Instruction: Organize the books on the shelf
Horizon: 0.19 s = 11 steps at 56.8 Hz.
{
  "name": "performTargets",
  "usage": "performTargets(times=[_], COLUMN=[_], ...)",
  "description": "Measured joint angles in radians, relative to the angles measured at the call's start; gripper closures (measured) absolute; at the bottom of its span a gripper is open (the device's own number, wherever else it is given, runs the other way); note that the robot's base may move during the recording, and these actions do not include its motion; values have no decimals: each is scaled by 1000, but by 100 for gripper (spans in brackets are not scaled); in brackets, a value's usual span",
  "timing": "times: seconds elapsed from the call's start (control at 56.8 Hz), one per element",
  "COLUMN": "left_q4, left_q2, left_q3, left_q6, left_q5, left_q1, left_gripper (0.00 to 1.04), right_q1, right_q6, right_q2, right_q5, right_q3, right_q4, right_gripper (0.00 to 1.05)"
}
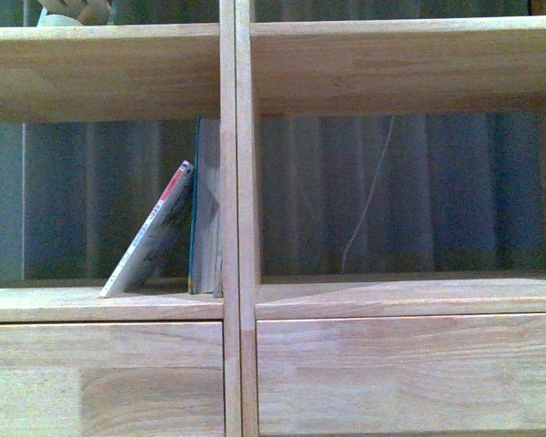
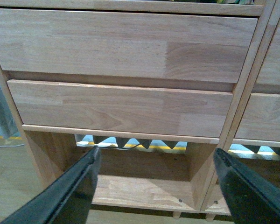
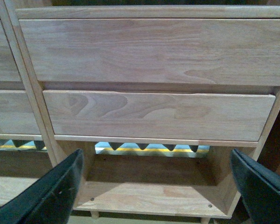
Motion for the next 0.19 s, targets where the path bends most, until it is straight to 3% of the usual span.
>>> performTargets(times=[0.194], left_q4=[0], left_q2=[0], left_q3=[0], left_q6=[1], left_q5=[0], left_q1=[0], left_gripper=[7], right_q1=[0], right_q6=[0], right_q2=[0], right_q5=[0], right_q3=[0], right_q4=[0], right_gripper=[7])
